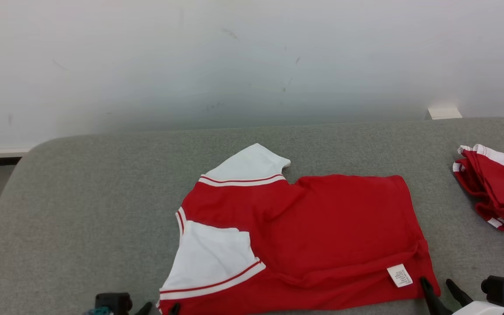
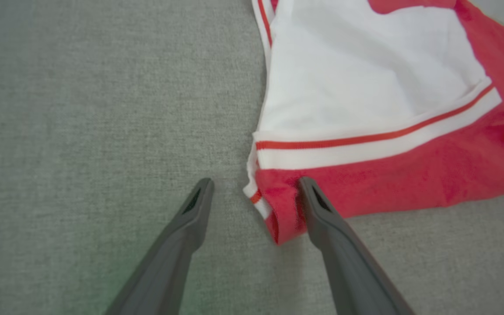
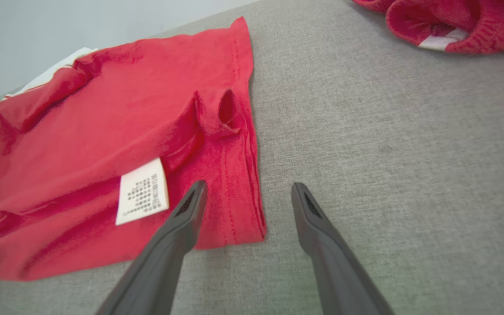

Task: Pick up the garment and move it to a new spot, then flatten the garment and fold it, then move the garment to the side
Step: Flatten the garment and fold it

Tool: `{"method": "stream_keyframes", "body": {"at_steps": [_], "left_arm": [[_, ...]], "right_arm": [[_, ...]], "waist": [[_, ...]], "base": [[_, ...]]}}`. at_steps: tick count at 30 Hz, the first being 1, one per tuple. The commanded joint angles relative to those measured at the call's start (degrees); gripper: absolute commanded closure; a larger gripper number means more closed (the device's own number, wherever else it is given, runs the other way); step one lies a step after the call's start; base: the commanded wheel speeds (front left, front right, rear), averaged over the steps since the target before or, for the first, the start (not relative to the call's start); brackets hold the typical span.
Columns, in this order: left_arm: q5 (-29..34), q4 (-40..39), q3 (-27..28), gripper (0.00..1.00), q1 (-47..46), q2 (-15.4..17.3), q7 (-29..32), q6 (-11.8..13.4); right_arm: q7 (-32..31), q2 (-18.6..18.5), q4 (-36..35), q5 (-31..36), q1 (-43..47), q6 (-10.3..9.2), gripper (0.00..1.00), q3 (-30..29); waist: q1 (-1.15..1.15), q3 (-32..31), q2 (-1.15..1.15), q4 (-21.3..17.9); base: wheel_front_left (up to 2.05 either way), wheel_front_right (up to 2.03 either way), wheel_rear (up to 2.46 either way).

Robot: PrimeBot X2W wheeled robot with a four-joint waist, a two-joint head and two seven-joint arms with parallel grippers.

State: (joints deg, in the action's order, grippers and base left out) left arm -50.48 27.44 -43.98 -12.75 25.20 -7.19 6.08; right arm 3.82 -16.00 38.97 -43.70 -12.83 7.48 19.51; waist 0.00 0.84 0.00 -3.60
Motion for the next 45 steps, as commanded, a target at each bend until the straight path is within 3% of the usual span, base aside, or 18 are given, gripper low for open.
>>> {"method": "stream_keyframes", "body": {"at_steps": [1, 5, 6, 7, 8, 16, 22, 32, 37, 43, 45], "left_arm": [[-0.67, 0.56, -0.46, 0.00, -0.39, -0.77, 1.04, -0.62], [-1.32, 1.68, -1.46, 0.00, -1.01, -1.86, 3.03, -1.89], [-1.36, 1.92, -1.50, 0.52, -1.22, -1.95, 3.09, -1.98], [-1.35, 2.15, -1.52, 0.66, -1.37, -2.03, 3.05, -2.06], [-1.32, 2.29, -1.49, 1.00, -1.53, -2.08, 2.83, -2.03], [-0.72, 0.15, -0.59, 1.00, -2.34, 0.02, 2.10, -1.18], [-0.61, -5.59, -0.70, 1.00, -0.35, 2.98, 4.02, 0.62], [-2.64, -18.04, -0.27, 1.00, 6.78, 8.79, 8.24, 6.86], [-3.06, -22.23, -0.59, 1.00, 9.34, 10.83, 10.34, 8.84], [-3.93, -23.48, -1.22, 1.00, 10.70, 11.15, 11.96, 9.26], [-4.22, -23.73, -1.38, 1.00, 10.90, 11.06, 12.32, 9.42]], "right_arm": [[-0.23, 0.07, 0.75, -0.99, -0.91, 0.00, 0.00, 0.65], [-0.68, 0.24, 2.39, -2.82, -2.25, 0.00, 0.02, 3.27], [-1.00, 0.24, 2.75, -3.38, -2.48, 0.00, 0.54, 3.96], [-1.08, 0.21, 2.96, -3.93, -2.61, 0.00, 0.69, 4.68], [-0.85, 0.10, 3.18, -4.45, -2.80, 0.00, 1.00, 5.20], [2.07, -2.57, 2.01, -8.22, -2.95, 0.00, 1.00, 7.43], [0.76, -6.42, -4.33, -12.10, 1.65, 0.00, 1.00, 7.86], [-0.28, -12.45, -16.87, -16.76, 14.69, -0.07, 1.00, 1.84], [-3.20, -11.68, -18.64, -17.17, 18.89, -0.07, 1.00, -0.54], [-5.15, -10.21, -18.30, -15.20, 20.45, -0.07, 1.00, -2.53], [-5.67, -9.73, -18.28, -14.37, 20.34, -0.07, 0.56, -3.31]], "waist": [[0.00, 0.03, 0.00, 0.09], [0.00, 0.14, 0.00, 0.21], [0.00, 0.15, 0.00, 0.23], [0.00, 0.15, 0.00, 0.24], [0.00, 0.17, 0.00, 0.24], [0.00, -0.34, 0.00, 0.54], [0.00, -0.92, 0.00, 1.08], [0.00, -0.02, 0.00, 1.03], [0.00, 0.44, 0.00, 0.91], [0.00, 0.54, 0.00, 0.67], [0.00, 0.58, 0.00, 0.54]], "base": [[0.00, 0.00, 0.00], [0.00, 0.00, 0.00], [0.00, 0.00, 0.00], [0.00, 0.00, 0.00], [0.00, 0.00, 0.00], [0.00, 0.00, 0.00], [0.00, 0.00, 0.00], [0.00, 0.00, 0.00], [0.00, 0.00, 0.00], [0.00, 0.00, 0.00], [0.00, 0.00, 0.00]]}}
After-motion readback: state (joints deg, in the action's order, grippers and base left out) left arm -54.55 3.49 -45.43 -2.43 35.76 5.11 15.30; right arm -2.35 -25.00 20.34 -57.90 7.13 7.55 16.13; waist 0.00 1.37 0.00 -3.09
